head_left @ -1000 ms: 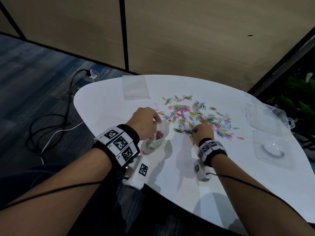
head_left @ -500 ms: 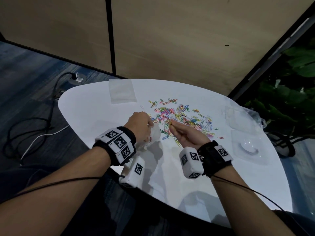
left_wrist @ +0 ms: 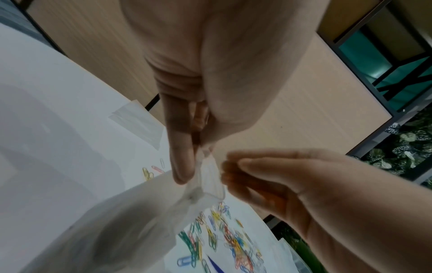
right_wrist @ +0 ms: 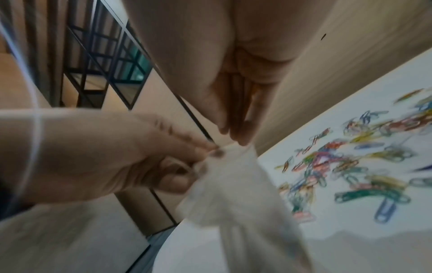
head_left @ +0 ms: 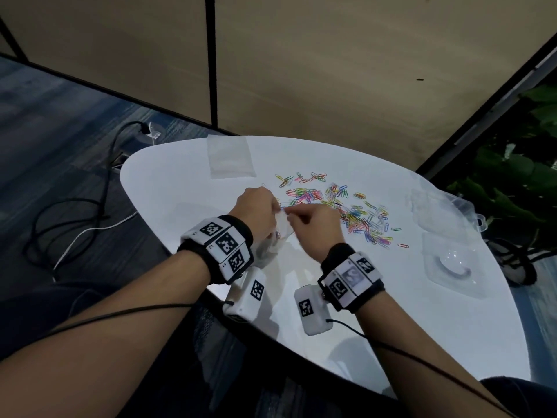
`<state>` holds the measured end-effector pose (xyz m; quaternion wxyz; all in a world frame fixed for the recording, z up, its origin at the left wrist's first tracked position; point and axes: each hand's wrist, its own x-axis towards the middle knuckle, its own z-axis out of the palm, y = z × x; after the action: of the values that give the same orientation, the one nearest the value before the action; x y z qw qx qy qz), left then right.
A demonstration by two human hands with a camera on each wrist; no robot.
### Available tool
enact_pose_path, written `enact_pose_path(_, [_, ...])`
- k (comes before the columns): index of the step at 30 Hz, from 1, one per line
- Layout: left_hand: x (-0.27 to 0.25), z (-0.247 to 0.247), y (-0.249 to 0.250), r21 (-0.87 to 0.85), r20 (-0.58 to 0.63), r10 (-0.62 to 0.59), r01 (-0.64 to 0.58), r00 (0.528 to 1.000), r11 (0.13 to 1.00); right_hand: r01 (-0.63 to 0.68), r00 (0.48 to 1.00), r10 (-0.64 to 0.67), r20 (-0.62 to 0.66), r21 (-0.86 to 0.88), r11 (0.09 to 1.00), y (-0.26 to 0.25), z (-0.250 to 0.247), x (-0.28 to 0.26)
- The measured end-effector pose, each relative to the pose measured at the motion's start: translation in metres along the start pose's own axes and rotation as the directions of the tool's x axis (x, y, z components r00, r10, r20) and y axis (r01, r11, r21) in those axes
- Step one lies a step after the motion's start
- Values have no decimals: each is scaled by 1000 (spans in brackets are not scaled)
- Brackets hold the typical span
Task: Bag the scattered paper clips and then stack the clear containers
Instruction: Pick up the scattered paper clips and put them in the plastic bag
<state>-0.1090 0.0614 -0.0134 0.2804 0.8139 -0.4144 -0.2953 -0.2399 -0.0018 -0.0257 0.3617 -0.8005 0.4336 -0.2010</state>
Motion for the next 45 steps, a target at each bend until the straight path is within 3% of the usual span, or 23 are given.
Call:
enact_pose_path(3, [0,-12,-6,2,-23,0,0,1000,1000,-31,993,28,-115,-20,999,23,-19,12])
enact_pose_path(5, [-1,-19,-13,1,-29,-5,5,1000,1000,-215,976,214,-30,-241,947,62,-31,22])
enact_pose_path(7, [-4,-24,-21,3,-43,-8,8,999,1000,-395,862,496,108,-470,789,102,-34,26])
enact_pose_path(8, [-5,-27,-24,3,-50,-7,7,999,1000,-442,807,576,133,-511,737,119,-31,24])
enact_pose_path(9, [-5,-29,-28,2,-55,-10,10,998,1000,-464,792,597,129,-508,726,130,-25,22])
enact_pose_path(13, [-7,-37,-34,13,-83,-26,27,996,1000,-414,880,473,49,-408,813,132,5,22])
enact_pose_path(19, [-7,-40,-33,74,-113,-18,27,993,997,-271,944,324,56,-428,862,101,48,56])
enact_pose_path(21, [-7,-38,-33,84,-106,-14,23,994,996,-182,957,274,95,-538,823,97,52,65])
enact_pose_path(26, [-5,-35,-35,99,-69,-26,33,997,995,92,947,194,257,-793,602,100,58,70])
enact_pose_path(30, [-5,-33,-34,93,-50,-35,39,998,995,178,960,76,271,-792,584,102,52,68])
enact_pose_path(32, [-5,-32,-34,95,-43,-34,38,999,995,106,975,75,210,-731,674,106,45,68])
enact_pose_path(35, [-4,-32,-34,97,-45,-35,40,998,994,-125,983,174,57,-489,863,111,29,67])
enact_pose_path(37, [-4,-32,-32,110,-59,-33,39,998,993,-271,961,277,-20,-287,919,113,14,63])
enact_pose_path(39, [-3,-31,-31,113,-63,-29,37,998,993,-378,926,378,-19,-81,922,117,4,60])
enact_pose_path(41, [-3,-29,-29,116,-58,-25,32,998,993,-453,888,459,21,207,867,113,-3,59])
enact_pose_path(43, [-2,-26,-28,122,-49,-21,26,999,992,-486,852,509,125,551,679,100,-8,58])
enact_pose_path(45, [-2,-25,-27,123,-49,-19,25,999,992,-471,859,440,262,744,475,78,-9,55])
